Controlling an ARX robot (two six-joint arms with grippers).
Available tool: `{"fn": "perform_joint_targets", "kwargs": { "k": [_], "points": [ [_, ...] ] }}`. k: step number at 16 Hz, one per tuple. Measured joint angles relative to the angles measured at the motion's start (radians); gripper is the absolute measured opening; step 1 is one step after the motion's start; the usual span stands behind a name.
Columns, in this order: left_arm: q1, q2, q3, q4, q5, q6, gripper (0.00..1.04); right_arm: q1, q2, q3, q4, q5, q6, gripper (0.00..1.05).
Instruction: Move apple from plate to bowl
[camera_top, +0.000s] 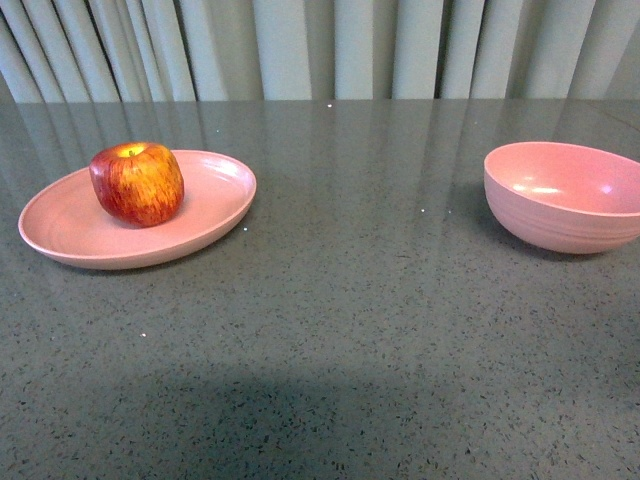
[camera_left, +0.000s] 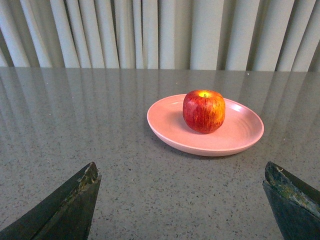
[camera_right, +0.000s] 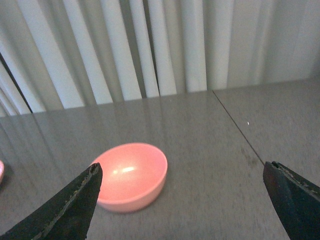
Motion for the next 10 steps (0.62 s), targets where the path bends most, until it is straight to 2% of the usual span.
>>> {"fn": "perform_joint_targets", "kwargs": {
  "k": [3,5,10],
  "points": [
    [0.000,0.000,0.000,0.000,0.000,0.000,0.98,0.020,0.231,0.177,0.076,-0.010,-0.044,0.98],
    [0.000,0.000,0.000,0.000,0.000,0.000,0.98,0.031,0.373,0.288,0.053,-0.022,-0.059,0.98],
    [0.000,0.000,0.000,0.000,0.000,0.000,0.98,0.033,0.827,0.664,-0.115,-0.021,-0.080,0.98]
  ]
}}
